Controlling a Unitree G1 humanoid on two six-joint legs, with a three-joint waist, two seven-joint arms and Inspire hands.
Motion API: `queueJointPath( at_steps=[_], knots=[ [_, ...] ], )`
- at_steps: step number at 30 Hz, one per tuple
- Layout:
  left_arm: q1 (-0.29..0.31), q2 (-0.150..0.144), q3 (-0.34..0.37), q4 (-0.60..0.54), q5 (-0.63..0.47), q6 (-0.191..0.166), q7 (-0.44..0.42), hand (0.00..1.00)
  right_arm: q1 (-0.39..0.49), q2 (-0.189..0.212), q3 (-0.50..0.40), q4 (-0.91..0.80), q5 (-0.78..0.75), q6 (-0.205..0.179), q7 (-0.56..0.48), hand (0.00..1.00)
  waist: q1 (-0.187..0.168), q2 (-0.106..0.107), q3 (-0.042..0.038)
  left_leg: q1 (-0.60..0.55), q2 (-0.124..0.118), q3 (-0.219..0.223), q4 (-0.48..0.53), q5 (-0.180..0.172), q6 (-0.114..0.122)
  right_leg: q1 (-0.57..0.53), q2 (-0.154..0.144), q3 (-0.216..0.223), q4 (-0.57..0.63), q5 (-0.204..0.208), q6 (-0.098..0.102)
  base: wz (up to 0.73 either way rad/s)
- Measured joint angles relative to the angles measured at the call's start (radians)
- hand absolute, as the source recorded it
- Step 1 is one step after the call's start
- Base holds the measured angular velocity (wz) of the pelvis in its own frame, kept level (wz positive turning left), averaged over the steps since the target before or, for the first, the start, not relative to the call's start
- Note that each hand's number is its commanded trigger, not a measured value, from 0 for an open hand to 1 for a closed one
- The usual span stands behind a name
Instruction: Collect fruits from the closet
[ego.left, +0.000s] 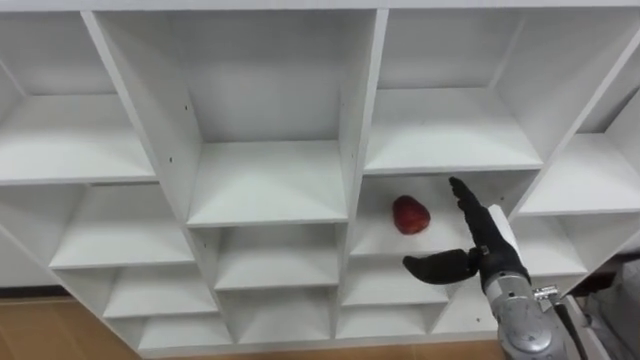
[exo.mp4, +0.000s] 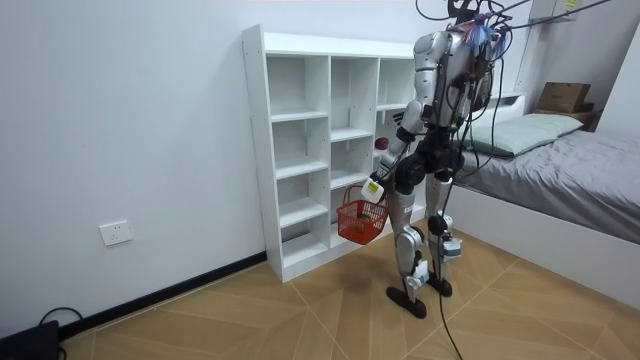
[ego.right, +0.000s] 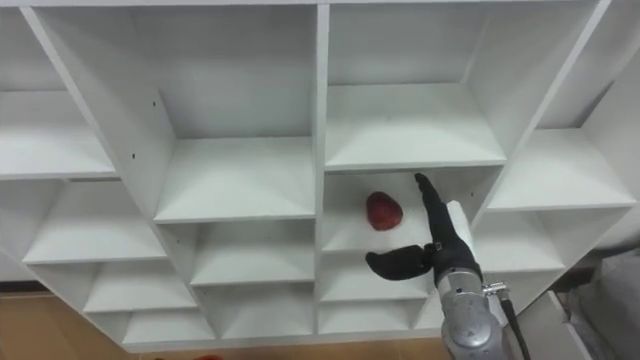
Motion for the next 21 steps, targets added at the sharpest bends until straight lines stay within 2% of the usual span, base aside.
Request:
queueJointPath(
  at_steps=[5,8,9,10,13,16,21],
  knots=[
    [-0.006,0.005,0.013,0.014,0.001,-0.015,0.006,1.00,-0.013,-0.002,-0.005,0.076,0.003,-0.005,-0.035,0.00,0.025,-0.014,0.0022,-0.020,0.000,0.000,0.002,0.000,0.000,-0.021,0.000,-0.001,0.003,0.000,0.000,0.00],
    [-0.017,0.005,0.010,0.014,0.000,-0.030,0.013,1.00,-0.032,-0.002,-0.005,0.091,0.034,-0.014,-0.057,0.00,0.026,-0.026,0.0012,-0.074,0.000,-0.001,0.019,0.001,0.000,-0.059,-0.002,-0.010,0.005,0.006,-0.003,0.04],
    [-0.027,0.006,0.009,0.019,0.000,-0.030,0.013,1.00,-0.065,-0.003,-0.005,0.132,0.062,-0.026,-0.071,0.00,0.026,-0.023,0.0037,-0.096,0.001,-0.003,0.027,0.001,0.001,-0.077,-0.002,-0.012,0.008,0.008,-0.004,0.05],
    [-0.045,0.007,0.006,0.034,0.000,-0.029,0.013,1.00,-0.102,-0.006,-0.005,0.172,0.090,-0.028,-0.089,0.00,0.026,-0.027,0.0024,-0.116,0.002,-0.008,0.032,0.001,0.001,-0.100,-0.003,-0.014,0.017,0.009,-0.004,0.06],
    [-0.074,0.008,0.006,0.047,0.002,-0.029,0.013,1.00,-0.171,-0.013,-0.004,0.228,0.097,-0.029,-0.123,0.00,0.026,-0.024,0.0065,-0.167,0.003,-0.017,0.046,0.001,0.000,-0.143,-0.002,-0.019,0.020,0.010,-0.006,0.08],
    [-0.111,0.013,-0.005,0.047,0.001,-0.028,0.019,1.00,-0.249,-0.037,0.006,0.289,0.098,-0.038,-0.147,0.00,0.035,-0.024,0.0085,-0.228,0.002,-0.023,0.067,0.004,-0.001,-0.200,-0.001,-0.025,0.035,0.013,-0.010,0.06],
    [-0.163,0.014,-0.033,0.047,0.002,-0.028,0.041,1.00,-0.294,-0.053,0.006,0.352,0.099,-0.052,-0.199,0.00,0.056,-0.023,0.0094,-0.264,0.003,-0.040,0.079,0.004,-0.001,-0.226,-0.002,-0.043,0.033,0.013,-0.010,0.10]
  ],
)
